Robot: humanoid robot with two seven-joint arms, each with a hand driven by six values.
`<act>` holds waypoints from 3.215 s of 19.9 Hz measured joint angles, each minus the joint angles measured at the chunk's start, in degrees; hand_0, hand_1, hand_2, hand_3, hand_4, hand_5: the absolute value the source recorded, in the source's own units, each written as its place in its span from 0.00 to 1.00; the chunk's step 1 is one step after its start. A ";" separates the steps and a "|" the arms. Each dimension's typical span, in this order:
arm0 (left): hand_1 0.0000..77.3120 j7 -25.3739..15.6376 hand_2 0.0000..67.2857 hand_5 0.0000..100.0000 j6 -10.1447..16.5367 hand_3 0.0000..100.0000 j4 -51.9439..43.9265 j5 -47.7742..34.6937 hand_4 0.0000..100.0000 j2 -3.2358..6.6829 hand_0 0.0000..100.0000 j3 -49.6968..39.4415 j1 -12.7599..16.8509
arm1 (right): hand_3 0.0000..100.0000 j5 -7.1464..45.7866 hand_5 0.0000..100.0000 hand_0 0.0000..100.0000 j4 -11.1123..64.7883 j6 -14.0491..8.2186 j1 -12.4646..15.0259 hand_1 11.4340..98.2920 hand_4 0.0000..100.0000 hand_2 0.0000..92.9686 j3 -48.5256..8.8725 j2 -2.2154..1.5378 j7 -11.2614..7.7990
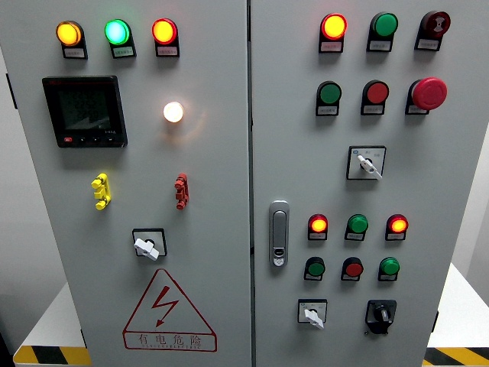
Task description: Trip black knob to open circuit
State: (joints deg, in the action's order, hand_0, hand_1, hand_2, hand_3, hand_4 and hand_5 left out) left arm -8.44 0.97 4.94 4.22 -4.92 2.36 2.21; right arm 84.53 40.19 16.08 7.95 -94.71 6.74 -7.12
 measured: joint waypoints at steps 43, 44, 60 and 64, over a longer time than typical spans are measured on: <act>0.04 0.00 0.19 0.02 0.00 0.21 0.06 0.00 0.07 0.00 0.00 -0.04 -0.01 | 0.80 0.12 0.88 0.83 46.79 -14.42 -12.40 0.38 0.79 0.04 11.03 0.47 7.12; 0.05 0.00 0.19 0.02 0.00 0.21 0.06 0.00 0.07 0.00 0.00 -0.04 -0.01 | 0.80 0.15 0.88 0.83 46.30 -14.41 -12.81 0.38 0.79 0.04 10.99 0.47 7.12; 0.04 0.00 0.19 0.02 0.00 0.21 -0.02 0.00 0.07 0.00 0.00 0.00 -0.01 | 0.79 0.11 0.88 0.84 41.21 -14.50 -17.79 0.37 0.78 0.04 10.33 0.47 7.13; 0.04 0.00 0.19 0.02 0.00 0.21 -0.02 0.00 0.07 0.00 0.00 0.01 -0.01 | 0.80 0.11 0.88 0.84 41.21 -14.50 -17.79 0.37 0.78 0.04 10.69 0.55 7.20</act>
State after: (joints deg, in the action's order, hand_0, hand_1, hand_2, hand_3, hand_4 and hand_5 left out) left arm -8.44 0.97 4.92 4.22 -4.92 2.37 2.20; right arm 84.64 81.41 1.58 -9.84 -84.02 7.28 0.08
